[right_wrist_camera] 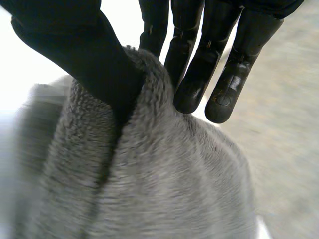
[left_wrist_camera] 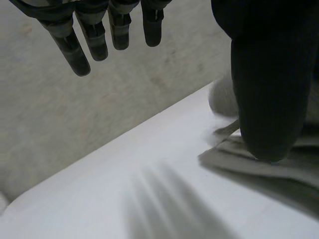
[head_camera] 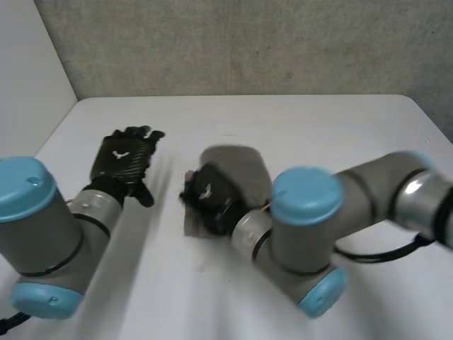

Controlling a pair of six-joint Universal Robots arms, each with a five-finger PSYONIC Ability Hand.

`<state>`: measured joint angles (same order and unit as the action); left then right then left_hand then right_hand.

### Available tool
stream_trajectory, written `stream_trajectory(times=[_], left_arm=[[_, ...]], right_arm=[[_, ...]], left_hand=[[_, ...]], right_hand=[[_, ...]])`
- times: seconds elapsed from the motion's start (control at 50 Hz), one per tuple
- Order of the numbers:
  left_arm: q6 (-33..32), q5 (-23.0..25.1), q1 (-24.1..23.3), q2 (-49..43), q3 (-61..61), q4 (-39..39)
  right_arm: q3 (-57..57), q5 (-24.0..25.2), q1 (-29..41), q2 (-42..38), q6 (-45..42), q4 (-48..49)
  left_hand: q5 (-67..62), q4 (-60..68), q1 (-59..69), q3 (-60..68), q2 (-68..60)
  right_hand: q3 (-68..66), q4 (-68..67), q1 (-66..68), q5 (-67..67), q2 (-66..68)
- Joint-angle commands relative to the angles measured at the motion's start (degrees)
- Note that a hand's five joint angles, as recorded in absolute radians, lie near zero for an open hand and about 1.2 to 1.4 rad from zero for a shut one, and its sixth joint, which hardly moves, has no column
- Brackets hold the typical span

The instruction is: Fold the towel.

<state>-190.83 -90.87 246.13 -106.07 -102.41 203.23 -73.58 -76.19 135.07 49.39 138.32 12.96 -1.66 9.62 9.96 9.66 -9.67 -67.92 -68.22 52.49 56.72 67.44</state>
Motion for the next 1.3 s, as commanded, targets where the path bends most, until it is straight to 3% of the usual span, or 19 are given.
stream_trajectory(times=[0.02, 0.04, 0.08, 0.1, 0.12, 0.16, 0.3, 0.46, 0.5, 0.7, 0.9, 1.02, 1.06, 1.14, 1.22, 1.3], left_arm=[[2.74, 0.52, 3.66, 0.51, -1.48, -0.11], [2.74, 0.52, 3.66, 0.51, -1.48, -0.11], [3.09, 0.52, 3.3, 0.51, -0.95, -0.11], [3.27, 0.61, 3.04, 0.25, -0.34, -0.03], [3.44, 0.7, 2.61, 0.08, 0.62, 0.15], [3.97, 0.52, 1.73, -0.1, 2.11, 0.15], [8.37, 0.52, -3.9, -2.65, 9.16, 0.06], [15.05, 0.61, -10.67, -9.51, 16.45, -0.64], [16.27, 0.7, -12.42, -13.27, 18.2, -1.95], [16.45, -0.79, -12.25, -22.24, 19.0, -3.45], [15.13, -3.35, -9.0, -23.57, 18.3, -4.68], [11.97, -3.43, -9.26, -19.61, 18.12, -8.02], [11.62, -3.35, -9.62, -17.24, 18.12, -8.9], [11.09, -3.26, -10.67, -6.81, 18.21, -11.36], [11.0, -3.08, -10.32, -0.19, 19.18, -13.65], [10.21, -2.99, -7.52, 8.31, 22.77, -20.65]], right_arm=[[1.33, 0.18, 1.95, -4.22, 0.81, 0.4], [1.34, 0.17, 1.95, -4.21, 0.81, 0.4], [1.25, -1.23, 1.51, 0.51, 5.79, 0.49], [1.25, -1.24, 1.51, 0.53, 5.82, 0.49], [0.9, -1.76, 1.25, 2.8, 10.43, 0.58], [0.29, -2.03, 0.38, 4.91, 15.61, 0.84], [-3.05, -6.24, -8.75, 13.53, 35.76, 0.32], [-3.85, -5.64, -14.48, 12.15, 45.19, -4.16], [-3.41, -5.11, -15.01, 10.4, 45.81, -4.78], [-0.34, 1.3, -15.63, 1.08, 46.08, -5.22], [0.9, 1.66, -15.63, -3.86, 44.32, -5.31], [0.19, 1.22, -16.42, -1.31, 41.24, -5.84], [-0.59, 0.96, -16.51, 3.93, 41.07, -6.01], [-1.48, 0.34, -17.21, 9.67, 41.15, -5.84], [-1.65, -4.73, -19.58, 17.74, 41.07, -6.01], [-1.3, -9.4, -21.42, 24.42, 40.8, -7.5]], left_hand=[[0.94, 1.1, 0.76, 1.06, -1.05], [0.94, 1.1, 0.76, 1.06, -1.05], [0.94, 1.1, 0.76, 1.06, -1.05], [0.94, 1.1, 0.76, 1.06, -1.05], [0.78, 1.26, 0.93, 1.23, -1.22], [0.44, 1.6, 1.26, 1.56, -1.55], [0.27, 1.77, 1.44, 1.73, -1.72], [0.1, 1.94, 1.6, 1.9, -1.89], [-0.07, 2.11, 1.77, 2.07, -2.06], [-0.91, 2.95, 2.61, 2.91, -2.9], [-0.23, 2.27, 1.94, 2.24, -2.23], [0.61, 1.43, 1.1, 1.4, -1.39], [0.77, 1.26, 0.93, 1.23, -1.22], [0.77, 1.26, 0.93, 1.23, -1.22], [0.61, 1.43, 1.1, 1.4, -1.39], [0.77, 1.26, 0.93, 1.23, -1.22]], right_hand=[[-9.47, -9.17, 24.9, 10.68, 9.95], [-9.45, -9.15, 24.88, 10.65, 9.93], [39.42, 39.72, -23.99, -38.22, -38.94], [39.67, 39.97, -24.24, -38.47, -39.19], [54.82, 55.13, -39.4, -53.62, -54.34], [57.92, 58.22, -42.49, -56.72, -57.44], [57.92, 58.22, -42.49, -56.72, -57.44], [57.92, 58.22, -42.49, -56.72, -57.44], [57.92, 58.22, -42.49, -56.72, -57.44], [57.92, 58.22, -42.49, -56.72, -57.44], [57.92, 58.22, -42.49, -56.72, -57.44], [57.92, 58.22, -42.49, -56.72, -57.44], [57.92, 58.22, -42.49, -56.72, -57.44], [57.92, 58.22, -42.49, -56.72, -57.44], [57.92, 58.22, -42.49, -56.72, -57.44], [57.92, 58.22, -42.49, -56.72, -57.44]])
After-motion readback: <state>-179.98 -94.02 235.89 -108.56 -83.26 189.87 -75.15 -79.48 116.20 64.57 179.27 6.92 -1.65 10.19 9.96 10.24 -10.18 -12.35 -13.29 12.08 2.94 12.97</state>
